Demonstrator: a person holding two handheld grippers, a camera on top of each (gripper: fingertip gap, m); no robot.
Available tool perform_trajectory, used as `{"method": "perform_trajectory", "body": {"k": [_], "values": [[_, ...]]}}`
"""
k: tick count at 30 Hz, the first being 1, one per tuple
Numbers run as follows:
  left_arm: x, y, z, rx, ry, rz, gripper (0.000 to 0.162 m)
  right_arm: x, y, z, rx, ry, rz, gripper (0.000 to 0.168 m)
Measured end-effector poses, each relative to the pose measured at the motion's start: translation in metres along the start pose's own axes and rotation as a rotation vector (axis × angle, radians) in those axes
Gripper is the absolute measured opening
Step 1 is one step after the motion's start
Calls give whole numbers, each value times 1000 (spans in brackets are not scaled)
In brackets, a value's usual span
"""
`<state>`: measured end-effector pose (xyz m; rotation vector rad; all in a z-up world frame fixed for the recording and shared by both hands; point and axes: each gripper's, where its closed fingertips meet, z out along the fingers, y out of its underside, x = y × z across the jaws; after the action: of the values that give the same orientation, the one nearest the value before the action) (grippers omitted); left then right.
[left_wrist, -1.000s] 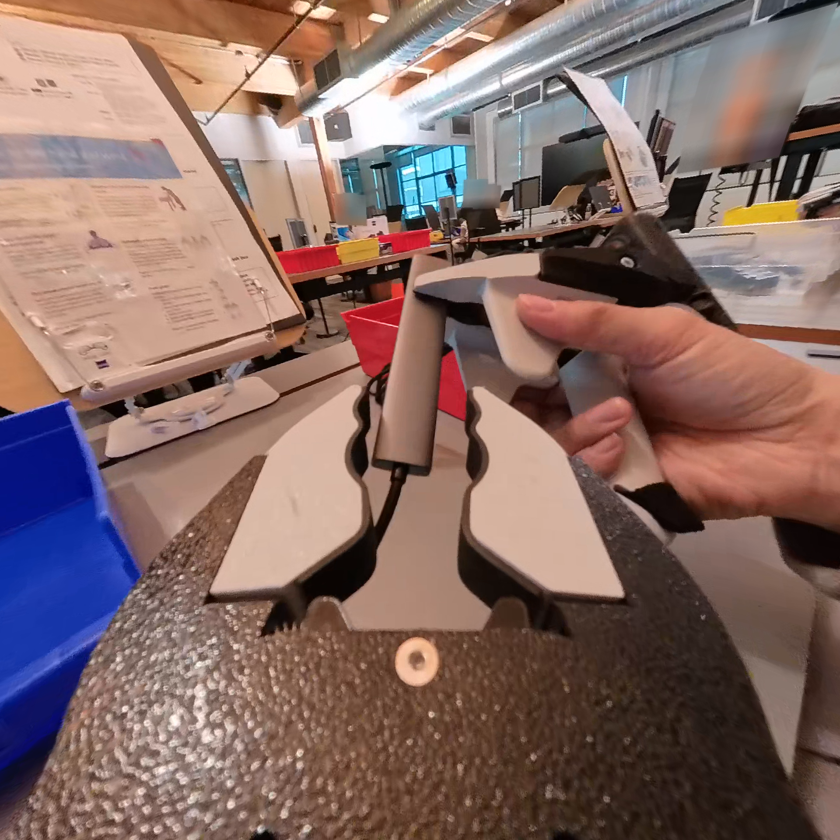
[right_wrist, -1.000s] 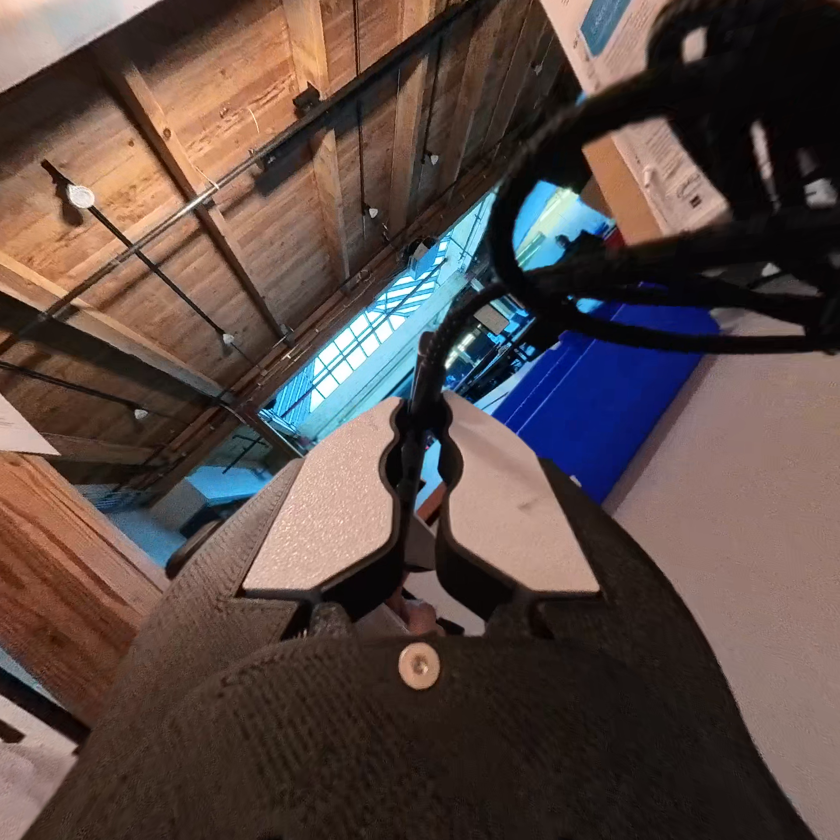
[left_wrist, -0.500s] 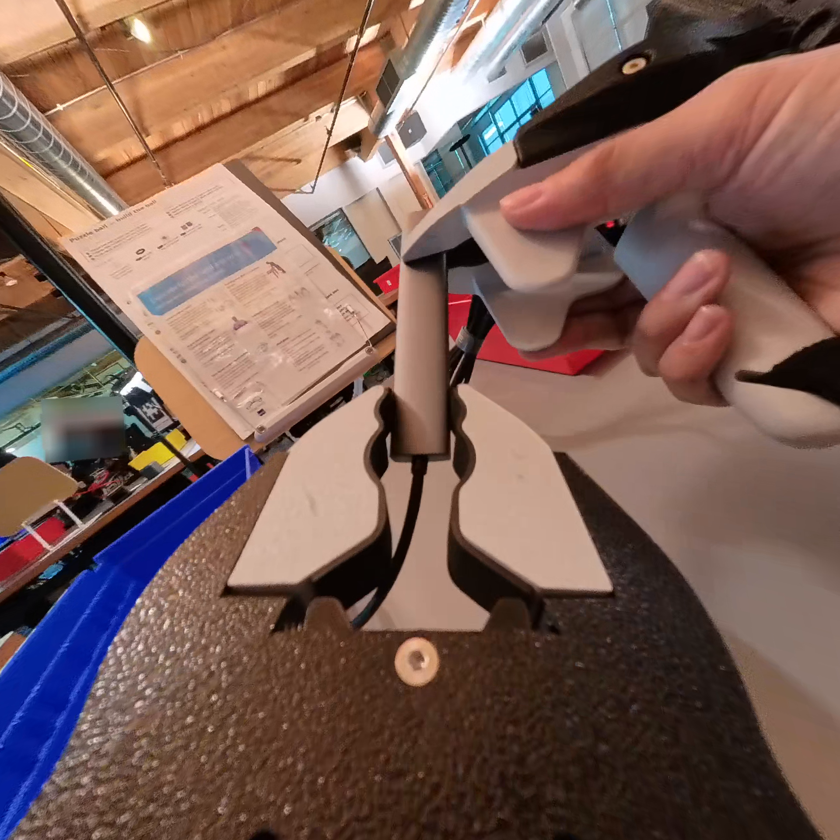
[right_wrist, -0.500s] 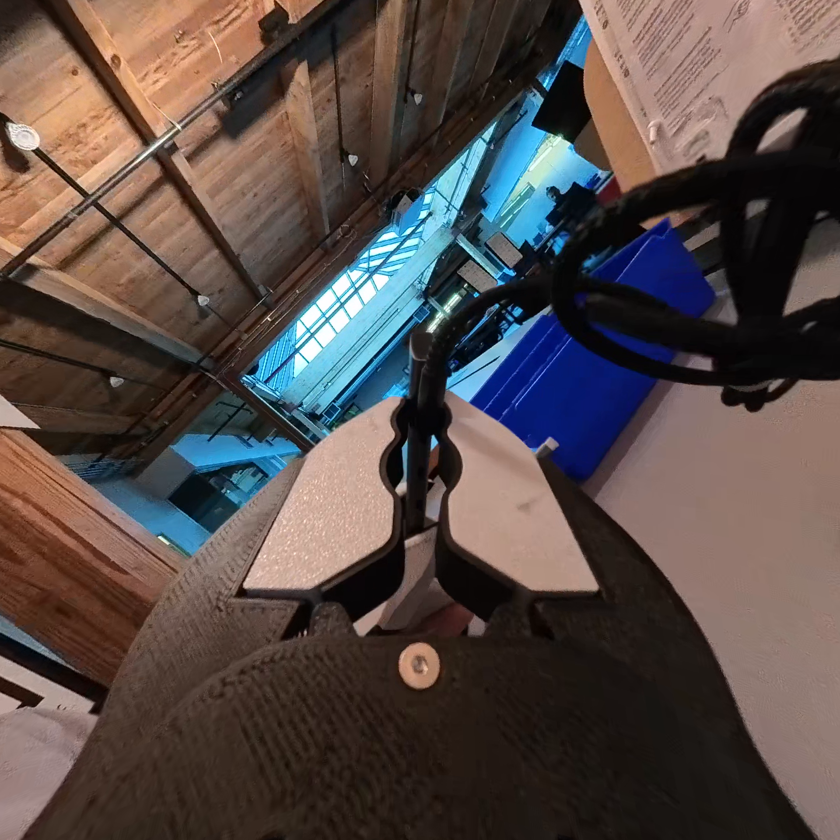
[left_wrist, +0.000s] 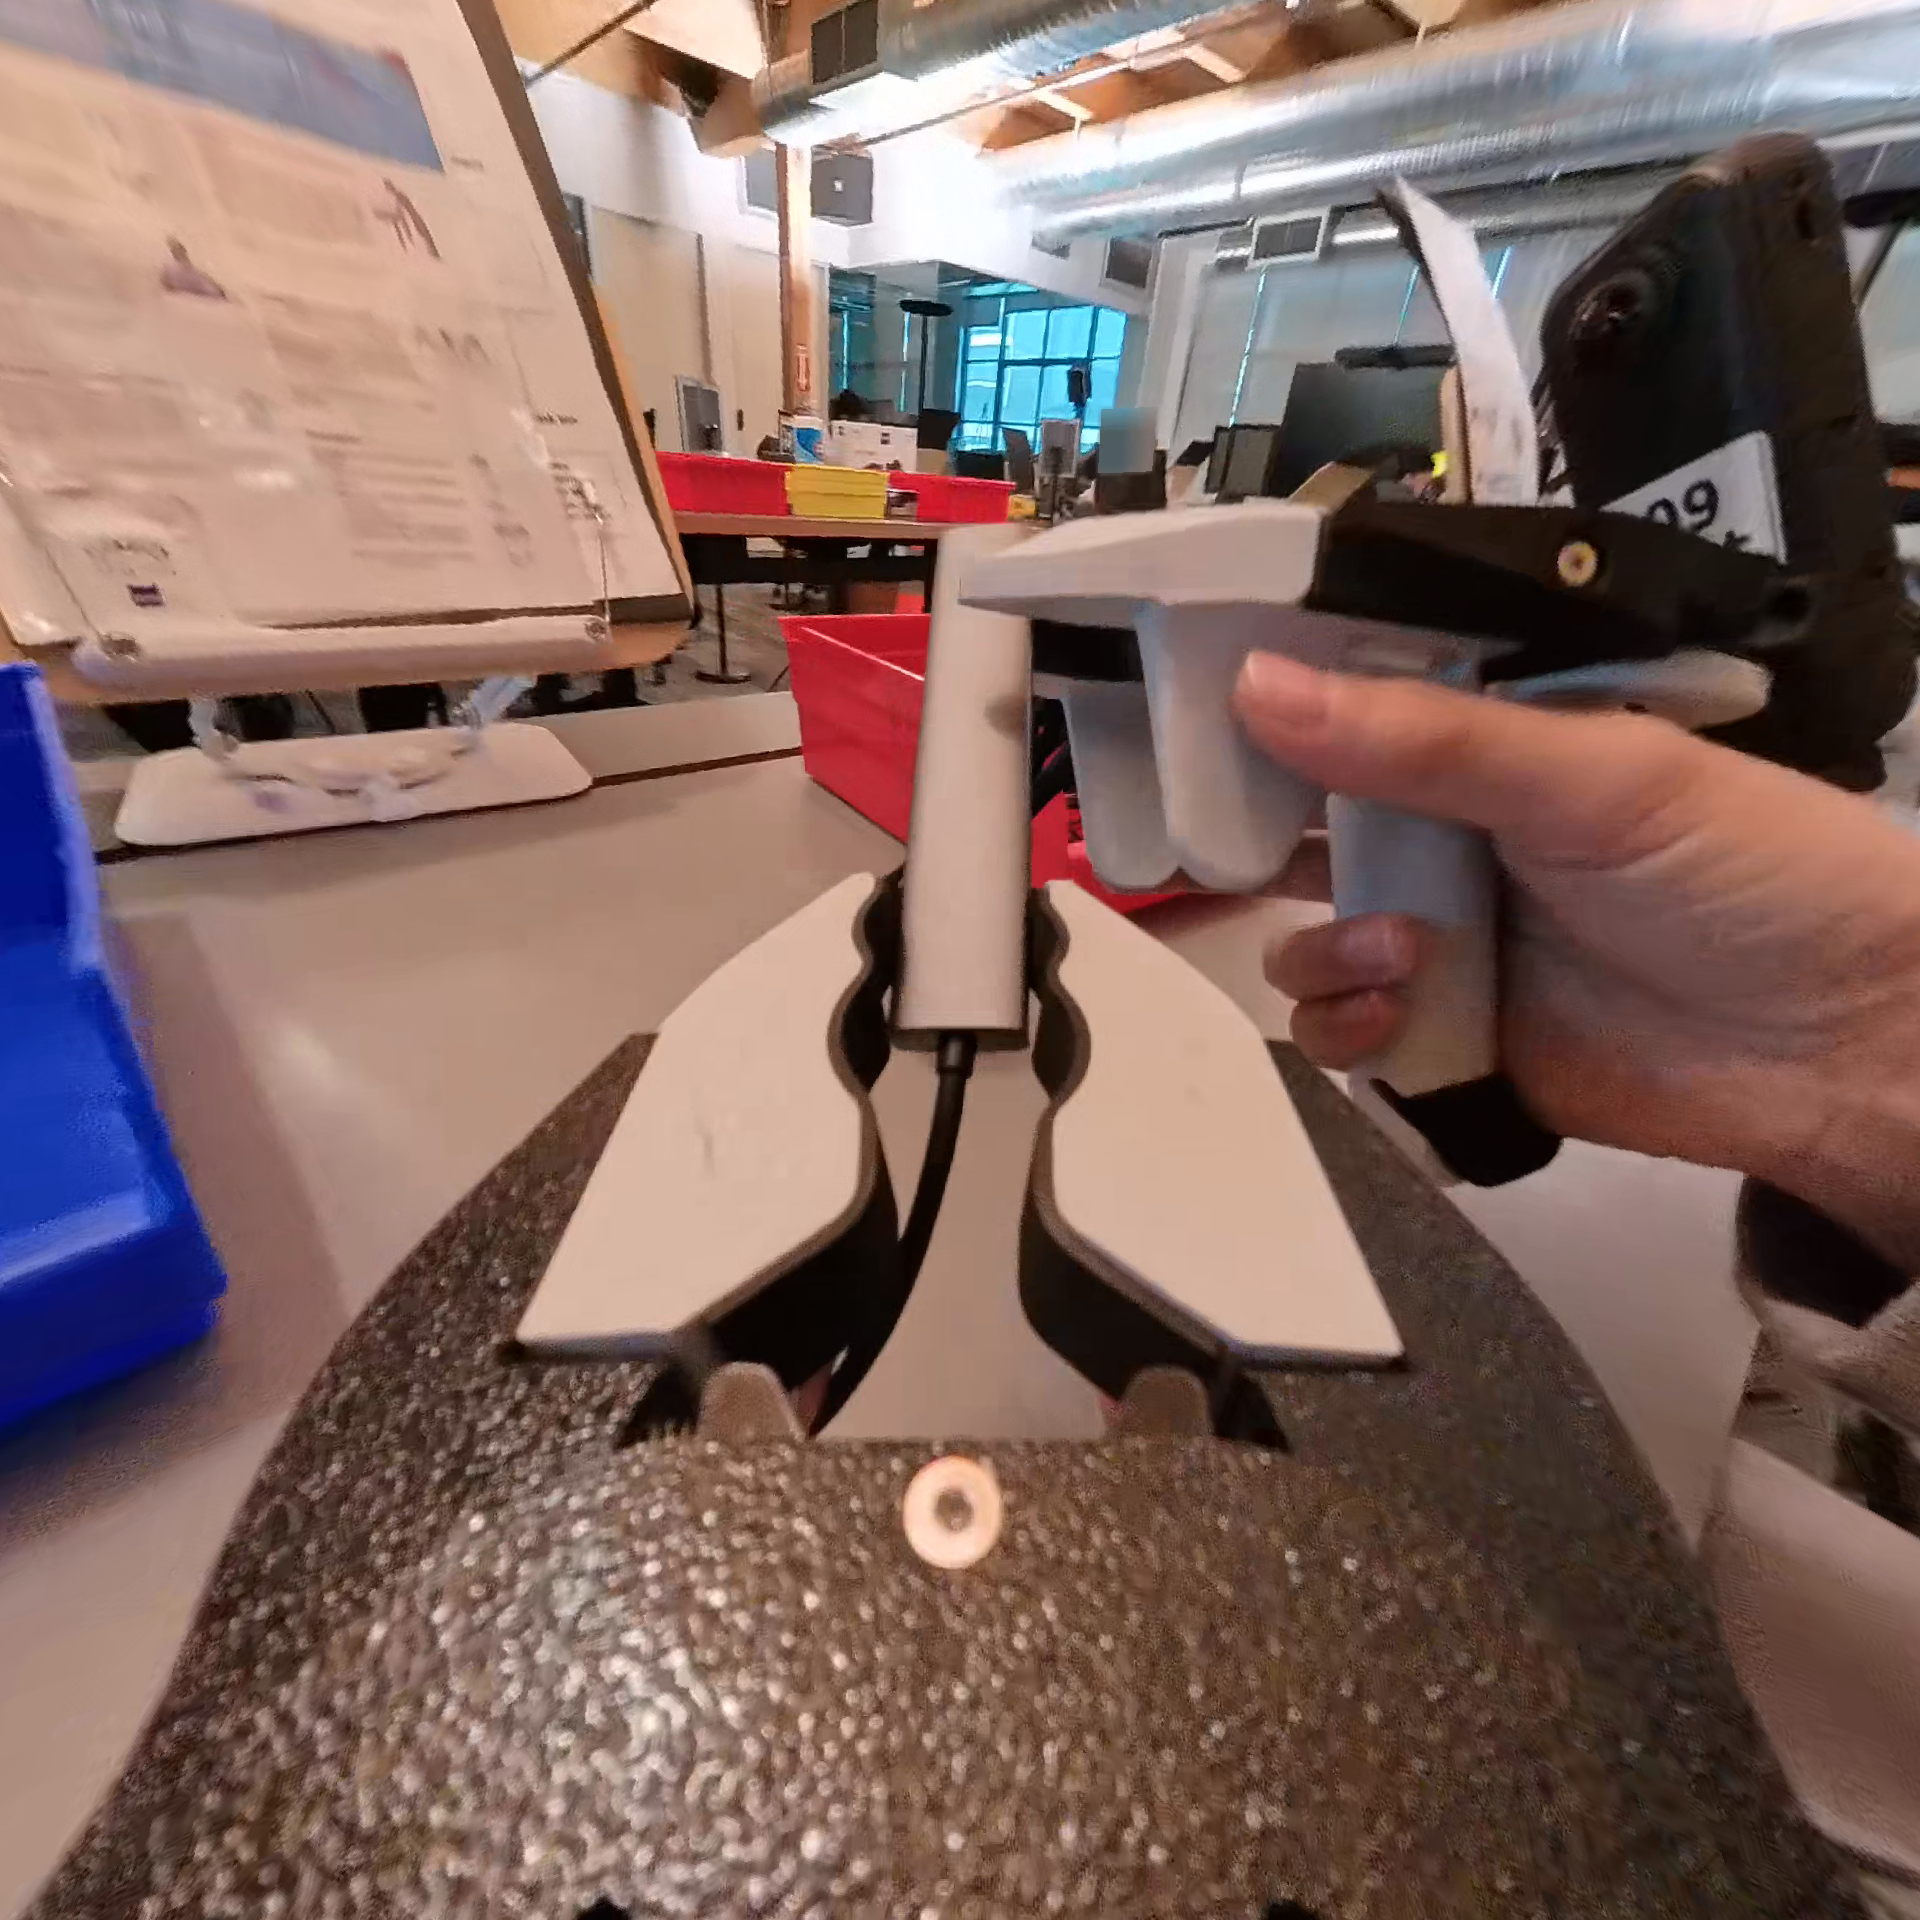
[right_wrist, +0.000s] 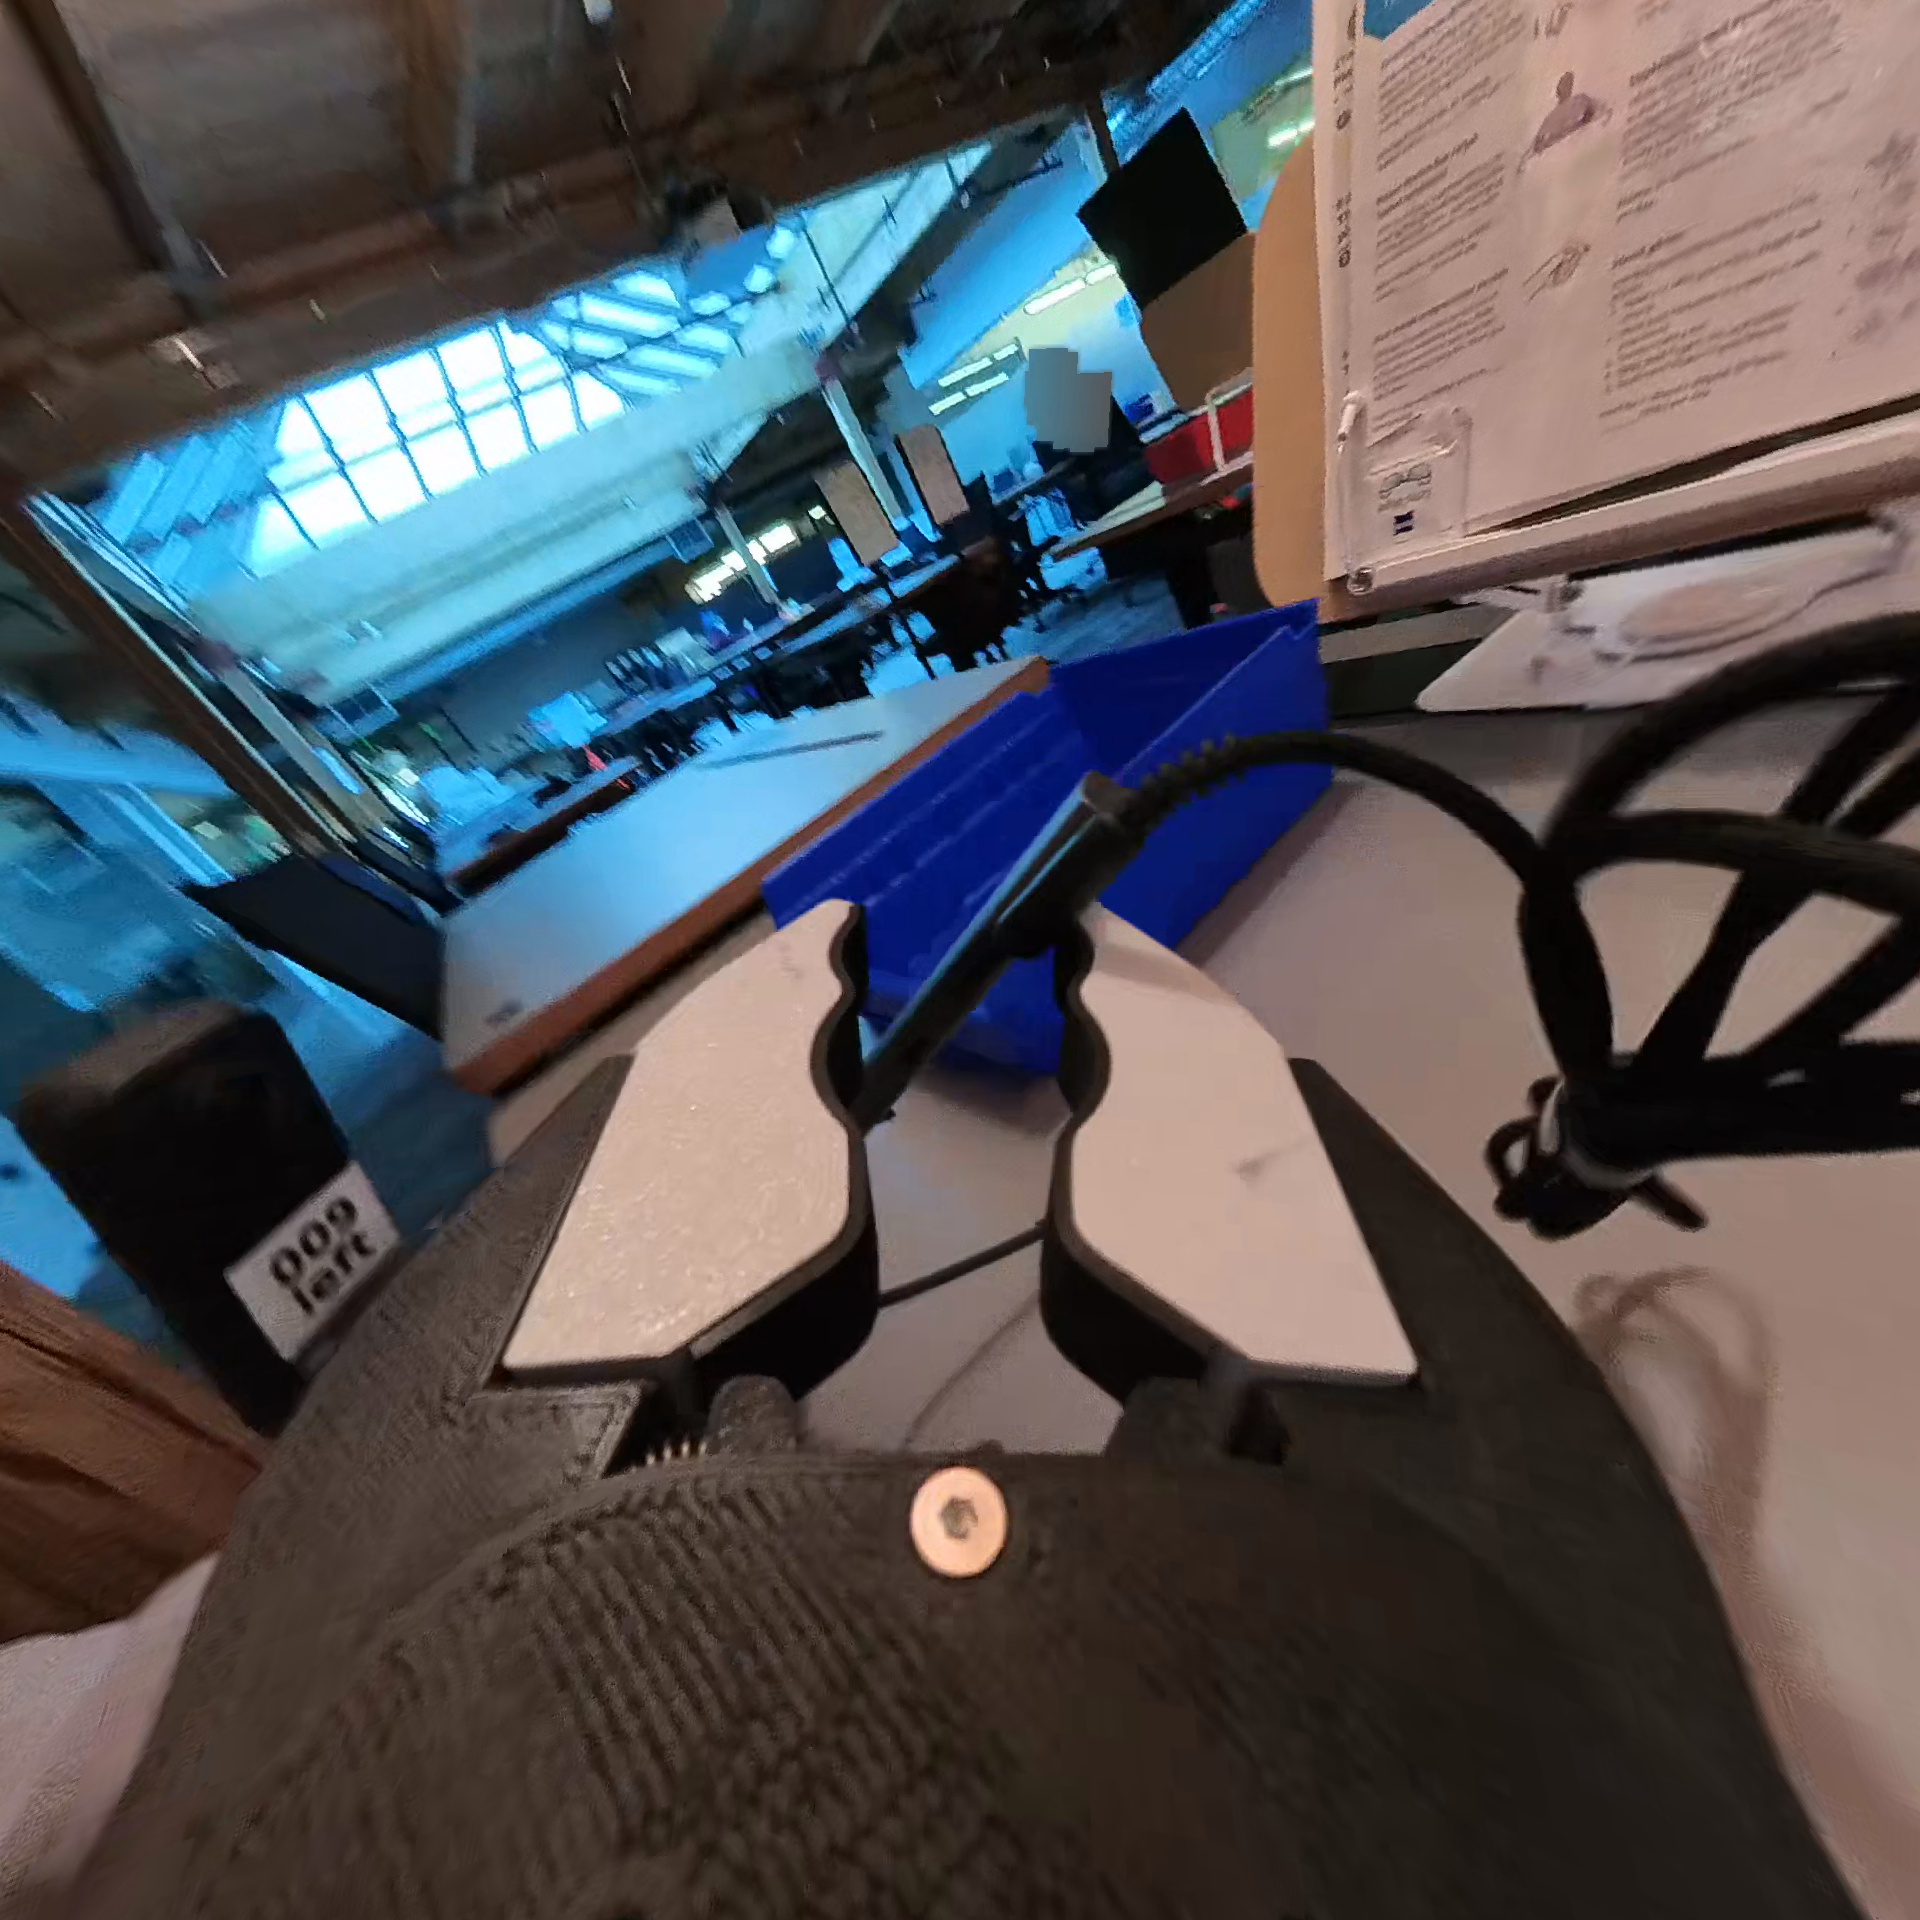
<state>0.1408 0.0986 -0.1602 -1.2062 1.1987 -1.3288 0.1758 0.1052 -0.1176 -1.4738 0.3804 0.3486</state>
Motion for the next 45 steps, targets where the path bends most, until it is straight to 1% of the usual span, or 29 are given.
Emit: {"method": "perform_trajectory", "body": {"k": [2,4,6,8,10,12,13,14,16,18,20,22,23,24,25,27,30,32,35,37,39,41,45], "values": [[-3,1,-1,7,8,-36,24,4,3,-1,-13,38,-80,36],[-7,-1,-2,19,-9,-21,24,6,3,-4,4,44,-71,37],[-9,-5,-4,33,-21,14,24,9,-2,-9,54,19,26,32],[-8,-10,-5,46,-16,50,24,13,-4,-11,93,-6,139,25],[-7,-11,-6,48,-21,116,24,17,3,-7,70,-24,214,29],[-6,-10,-6,47,-20,157,24,18,9,-2,47,-39,244,33],[-4,-10,-6,51,-12,162,24,21,7,-1,72,-39,261,28],[-2,-11,-7,56,-2,166,24,24,5,-1,99,-43,295,19],[-2,-13,-7,63,-2,183,24,20,0,-2,140,-135,382,16],[-2,-13,-8,67,-1,219,23,17,-1,-2,150,-175,434,15],[-1,-16,-10,106,6,259,23,12,-3,-5,178,-215,502,13],[1,-15,-10,123,34,240,24,2,-2,-7,188,-280,592,10],[2,-11,-8,104,52,209,24,-4,3,-5,164,-286,594,10],[2,-7,-6,87,64,181,31,-11,11,-3,128,-290,571,10],[1,-5,-5,84,57,170,32,-15,17,-1,105,-281,562,10],[-5,-6,-7,119,10,199,28,-18,19,1,112,-259,563,10],[-6,-7,-10,151,-13,272,32,-20,21,3,98,-244,586,10],[-9,-9,-12,164,-24,273,25,-21,22,4,76,-258,604,9],[-12,-7,-13,135,-23,259,25,-21,25,6,36,-218,535,10],[-12,-8,-12,111,-40,263,24,-20,24,8,35,-196,483,11],[-11,-10,-11,97,-54,270,23,-20,20,7,41,-199,471,10],[-10,-11,-9,102,-51,320,23,-21,17,6,54,-215,479,10],[-7,-11,-15,158,-17,466,25,-19,14,1,57,-242,565,10]]}}
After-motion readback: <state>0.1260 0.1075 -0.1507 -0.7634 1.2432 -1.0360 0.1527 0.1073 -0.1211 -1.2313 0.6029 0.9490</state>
